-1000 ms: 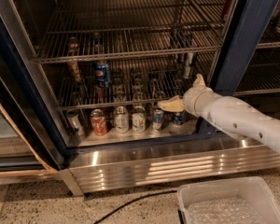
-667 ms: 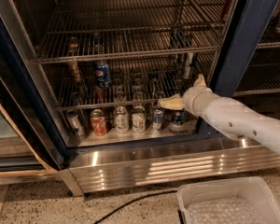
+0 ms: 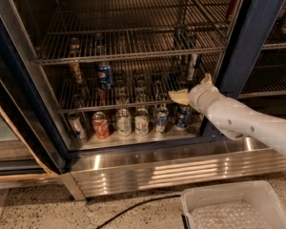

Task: Pick redbull can from middle shelf of fridge

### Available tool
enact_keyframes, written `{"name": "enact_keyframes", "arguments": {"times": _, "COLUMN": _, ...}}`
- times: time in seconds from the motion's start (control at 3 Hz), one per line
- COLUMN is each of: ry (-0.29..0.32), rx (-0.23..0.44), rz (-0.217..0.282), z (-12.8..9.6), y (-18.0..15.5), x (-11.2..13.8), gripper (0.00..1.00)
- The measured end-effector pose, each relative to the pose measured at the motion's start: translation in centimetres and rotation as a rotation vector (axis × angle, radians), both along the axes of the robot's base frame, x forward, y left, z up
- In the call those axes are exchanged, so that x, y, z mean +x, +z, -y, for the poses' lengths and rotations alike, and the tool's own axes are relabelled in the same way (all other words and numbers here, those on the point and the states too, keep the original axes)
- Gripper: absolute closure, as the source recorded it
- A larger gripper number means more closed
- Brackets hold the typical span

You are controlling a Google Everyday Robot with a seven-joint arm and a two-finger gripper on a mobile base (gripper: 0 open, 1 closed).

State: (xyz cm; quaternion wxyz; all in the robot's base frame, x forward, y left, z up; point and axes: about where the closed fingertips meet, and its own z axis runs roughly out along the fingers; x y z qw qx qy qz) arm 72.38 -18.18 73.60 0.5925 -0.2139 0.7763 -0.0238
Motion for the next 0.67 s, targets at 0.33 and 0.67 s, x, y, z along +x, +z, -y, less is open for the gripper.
{"name": "enact_keyframes", "arguments": {"times": 0.33, "ry": -0.034, "rx": 0.004, "rz": 0.025, "z": 0.82, "y": 0.55, "x": 0.80, "gripper": 0.15}}
{"name": "enact_keyframes", "arguments": {"times": 0.67, "ry": -0.059, "rx": 0.002, "rz": 0.039, "z": 1.55, "y": 0.87, "x": 1.02, "gripper": 0.12}}
